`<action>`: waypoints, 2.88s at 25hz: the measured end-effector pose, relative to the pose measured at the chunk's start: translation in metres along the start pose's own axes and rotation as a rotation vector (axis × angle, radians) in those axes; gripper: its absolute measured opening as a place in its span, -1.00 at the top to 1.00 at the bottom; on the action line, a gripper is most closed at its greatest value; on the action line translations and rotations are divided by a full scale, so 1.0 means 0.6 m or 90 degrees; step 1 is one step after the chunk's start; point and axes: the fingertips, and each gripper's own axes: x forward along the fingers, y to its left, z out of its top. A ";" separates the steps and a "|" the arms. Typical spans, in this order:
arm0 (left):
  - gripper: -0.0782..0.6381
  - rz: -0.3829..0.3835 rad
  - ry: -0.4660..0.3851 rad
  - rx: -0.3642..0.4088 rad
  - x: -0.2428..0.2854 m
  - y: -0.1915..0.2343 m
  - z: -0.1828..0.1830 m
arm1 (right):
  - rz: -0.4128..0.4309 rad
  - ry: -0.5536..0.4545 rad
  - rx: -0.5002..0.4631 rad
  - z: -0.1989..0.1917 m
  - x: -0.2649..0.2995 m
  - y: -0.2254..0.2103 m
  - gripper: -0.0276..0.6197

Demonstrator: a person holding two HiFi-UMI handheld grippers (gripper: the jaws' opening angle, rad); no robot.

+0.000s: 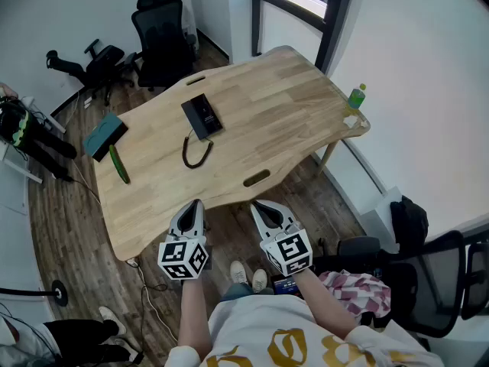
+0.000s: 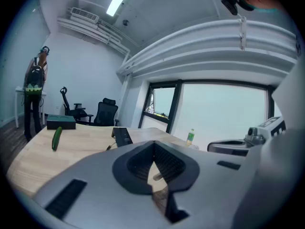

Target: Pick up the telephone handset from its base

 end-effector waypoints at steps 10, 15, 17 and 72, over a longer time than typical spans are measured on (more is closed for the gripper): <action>0.76 0.012 -0.019 -0.015 -0.025 -0.001 0.016 | -0.004 -0.004 -0.001 0.012 -0.018 -0.005 0.90; 0.76 0.022 -0.024 -0.014 -0.035 0.000 0.016 | -0.014 -0.013 0.008 0.013 -0.022 -0.016 0.90; 0.76 0.022 -0.022 -0.032 -0.033 0.004 0.015 | -0.014 -0.013 -0.005 0.016 -0.018 -0.018 0.90; 0.76 0.009 0.022 -0.131 0.446 0.371 0.106 | -0.052 0.065 0.032 0.056 0.516 -0.218 0.90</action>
